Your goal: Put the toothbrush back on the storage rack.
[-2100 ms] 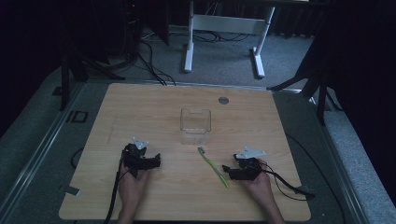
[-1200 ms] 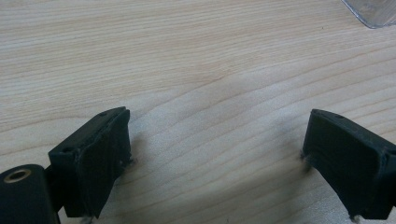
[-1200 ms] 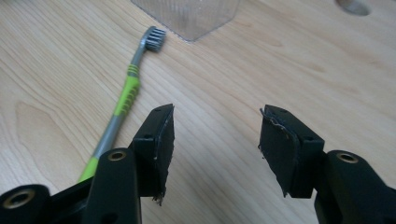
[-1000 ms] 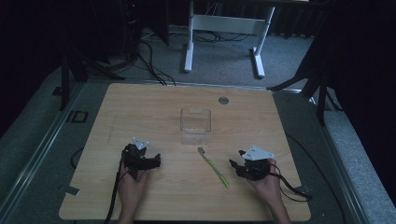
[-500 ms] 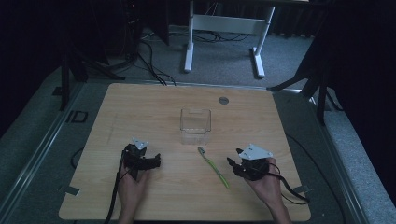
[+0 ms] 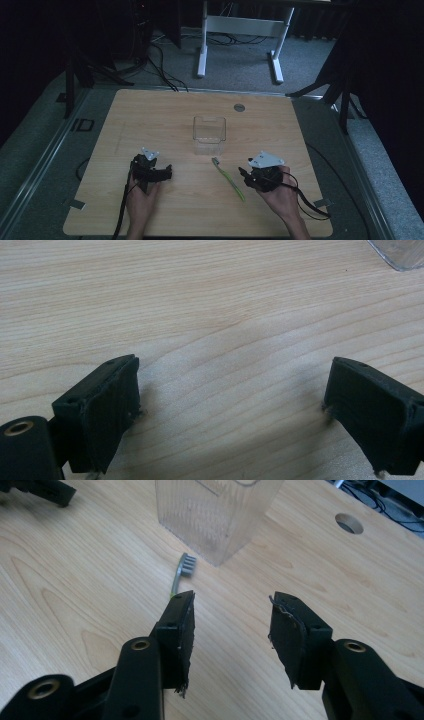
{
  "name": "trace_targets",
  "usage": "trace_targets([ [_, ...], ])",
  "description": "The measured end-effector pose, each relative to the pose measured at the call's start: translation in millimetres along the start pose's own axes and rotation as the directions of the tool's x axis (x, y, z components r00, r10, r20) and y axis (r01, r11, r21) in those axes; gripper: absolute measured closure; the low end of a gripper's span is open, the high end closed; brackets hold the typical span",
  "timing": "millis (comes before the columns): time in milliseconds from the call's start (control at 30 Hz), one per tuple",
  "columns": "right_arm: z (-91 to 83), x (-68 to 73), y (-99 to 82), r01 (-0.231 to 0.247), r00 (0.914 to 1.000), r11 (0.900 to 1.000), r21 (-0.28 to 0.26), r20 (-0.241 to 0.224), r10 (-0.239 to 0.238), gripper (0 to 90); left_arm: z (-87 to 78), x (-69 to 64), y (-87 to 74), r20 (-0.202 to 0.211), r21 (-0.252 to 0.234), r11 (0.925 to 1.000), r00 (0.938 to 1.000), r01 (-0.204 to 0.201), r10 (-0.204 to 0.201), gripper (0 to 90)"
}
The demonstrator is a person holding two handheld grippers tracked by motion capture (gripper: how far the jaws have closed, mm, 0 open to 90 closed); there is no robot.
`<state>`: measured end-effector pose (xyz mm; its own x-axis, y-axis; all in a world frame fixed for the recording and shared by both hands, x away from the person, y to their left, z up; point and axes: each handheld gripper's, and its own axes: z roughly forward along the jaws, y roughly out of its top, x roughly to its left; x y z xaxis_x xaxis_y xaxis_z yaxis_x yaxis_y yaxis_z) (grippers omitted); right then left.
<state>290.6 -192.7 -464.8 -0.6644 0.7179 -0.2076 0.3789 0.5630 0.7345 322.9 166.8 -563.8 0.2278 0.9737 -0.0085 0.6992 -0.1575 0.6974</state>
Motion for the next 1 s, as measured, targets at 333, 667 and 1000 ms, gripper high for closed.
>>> trace_targets([
  [333, 3.1, 2.9, 15.7, -0.011, 0.9994, 0.9998, 0.018, -0.032, 0.011, 55.3, -0.1, -0.2, 0.0, -0.001, 0.0, 1.0, 1.0, 0.001, -0.001, 8.0],
  [667, 8.7, 7.2, 27.5, -0.015, 0.9986, 0.9978, 0.064, -0.05, 0.018, 56.8, 0.0, -0.1, -0.1, -0.001, 0.0, 1.0, 1.0, 0.001, -0.001, 7.9],
  [1000, 18.2, 9.4, 32.7, -0.017, 0.9981, 0.9922, 0.124, -0.057, 0.024, 59.9, 0.0, -0.1, -0.1, -0.001, 0.0, 1.0, 1.0, 0.001, -0.001, 8.0],
])
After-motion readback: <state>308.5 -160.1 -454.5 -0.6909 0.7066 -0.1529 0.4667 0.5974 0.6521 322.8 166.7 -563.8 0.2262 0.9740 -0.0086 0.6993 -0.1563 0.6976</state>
